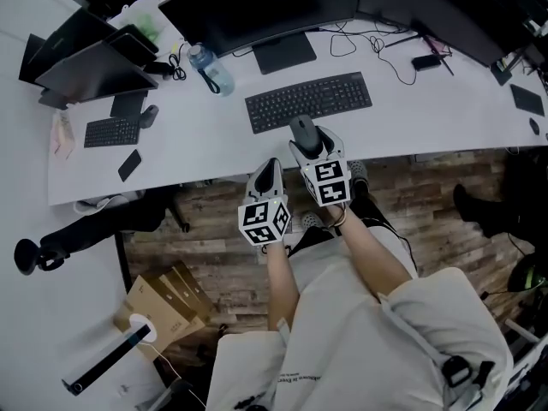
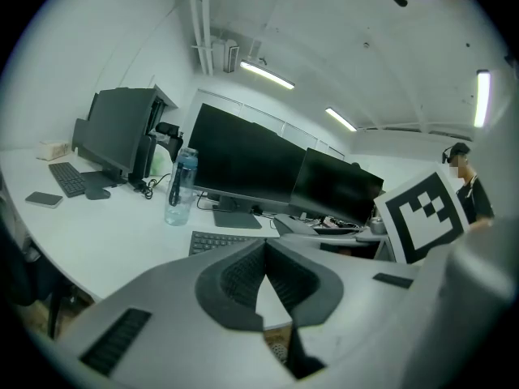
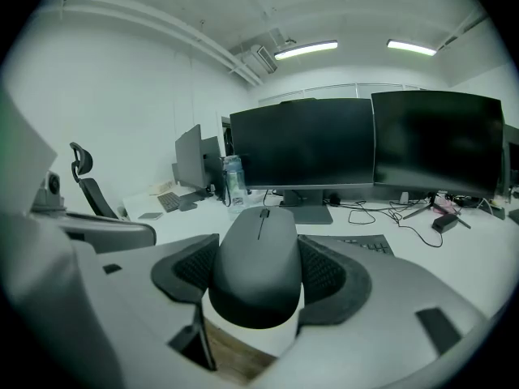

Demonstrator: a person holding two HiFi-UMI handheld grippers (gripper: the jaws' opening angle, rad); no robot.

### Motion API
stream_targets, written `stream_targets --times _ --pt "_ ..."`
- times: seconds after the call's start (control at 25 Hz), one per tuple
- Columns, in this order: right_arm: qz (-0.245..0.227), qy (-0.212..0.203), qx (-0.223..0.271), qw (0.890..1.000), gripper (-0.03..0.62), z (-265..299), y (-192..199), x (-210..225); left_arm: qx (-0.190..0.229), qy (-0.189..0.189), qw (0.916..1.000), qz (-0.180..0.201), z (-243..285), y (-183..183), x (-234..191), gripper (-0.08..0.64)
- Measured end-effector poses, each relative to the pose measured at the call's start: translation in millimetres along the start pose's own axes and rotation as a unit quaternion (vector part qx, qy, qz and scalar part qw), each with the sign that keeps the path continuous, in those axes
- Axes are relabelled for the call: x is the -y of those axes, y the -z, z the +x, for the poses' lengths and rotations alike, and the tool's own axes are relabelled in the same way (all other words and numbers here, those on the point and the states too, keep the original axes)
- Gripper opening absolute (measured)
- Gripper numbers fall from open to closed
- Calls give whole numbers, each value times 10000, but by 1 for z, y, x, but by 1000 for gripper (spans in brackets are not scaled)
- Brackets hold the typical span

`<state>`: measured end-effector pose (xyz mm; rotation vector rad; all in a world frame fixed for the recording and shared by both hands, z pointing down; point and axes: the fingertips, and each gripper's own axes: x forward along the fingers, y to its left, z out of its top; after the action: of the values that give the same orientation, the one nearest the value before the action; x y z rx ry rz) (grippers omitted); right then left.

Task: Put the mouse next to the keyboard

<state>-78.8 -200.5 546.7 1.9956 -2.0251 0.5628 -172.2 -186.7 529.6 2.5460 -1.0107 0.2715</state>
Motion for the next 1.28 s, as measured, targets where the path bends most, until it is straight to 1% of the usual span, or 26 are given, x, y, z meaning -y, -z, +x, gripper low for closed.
stream_targets --times 0.16,0.24,0.4,0.72,0.92,1.16,1.28 --pt "97 135 41 9999 310 -3 -2 23 -64 168 9998 77 17 -1 15 21" --pt "201 155 63 9997 310 -2 -3 33 -131 212 9996 111 25 -1 20 21" --pt "263 171 152 9994 310 -1 -13 55 -188 293 9992 218 47 -7 36 21" --pt "185 305 224 9991 310 -2 -24 111 -271 473 9978 390 92 -18 73 21" --pt "204 425 145 9988 310 -3 -22 154 -322 578 9969 428 123 -19 98 21" --pt "383 539 78 9978 310 -2 -21 206 -400 651 9960 456 159 -20 127 21" --pt "498 576 -33 9971 310 -1 -15 227 -509 685 9954 438 175 -16 138 21"
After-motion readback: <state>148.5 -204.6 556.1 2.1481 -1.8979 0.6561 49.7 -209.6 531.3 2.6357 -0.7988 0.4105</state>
